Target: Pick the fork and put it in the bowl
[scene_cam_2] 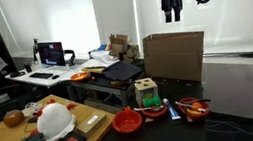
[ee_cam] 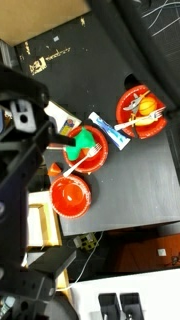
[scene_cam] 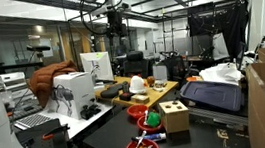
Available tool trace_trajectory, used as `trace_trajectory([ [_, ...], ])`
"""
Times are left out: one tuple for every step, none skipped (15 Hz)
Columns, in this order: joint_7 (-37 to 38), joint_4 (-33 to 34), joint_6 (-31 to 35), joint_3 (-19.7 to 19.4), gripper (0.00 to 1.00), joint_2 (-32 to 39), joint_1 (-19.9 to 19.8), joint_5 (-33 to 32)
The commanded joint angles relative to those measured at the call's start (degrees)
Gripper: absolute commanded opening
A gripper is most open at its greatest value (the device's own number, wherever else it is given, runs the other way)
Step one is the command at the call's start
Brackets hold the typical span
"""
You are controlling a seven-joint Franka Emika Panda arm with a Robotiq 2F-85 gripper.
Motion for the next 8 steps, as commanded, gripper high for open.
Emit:
trace_trajectory([
  [-2.8, -1.8, -2.1, -0.6, 1.0, -2.8, 0.2, 2.5],
  [-3.2, -1.9, -2.4, -0.6, 1.0, -2.9, 0.2, 2.5],
  [-1.7, -2.4, -1.4, -0.4, 1.0, -3.1, 0.1, 1.0],
  [1.3, -2.9, 0.3, -0.1, 1.0, -3.2, 0.1, -1.3],
  [-0.8, -0.6, -1.0, -0.2, 1.0, -1.1, 0.2, 0.3],
  [-0.4, -0.8, -0.9, -0.2, 1.0, -1.2, 0.2, -0.3],
  [0.1, -0.9, -0.9, -0.2, 1.0, -1.2, 0.2, -0.5],
  [0.2, -0.9, -0.9, -0.2, 1.0, -1.2, 0.2, -0.6],
])
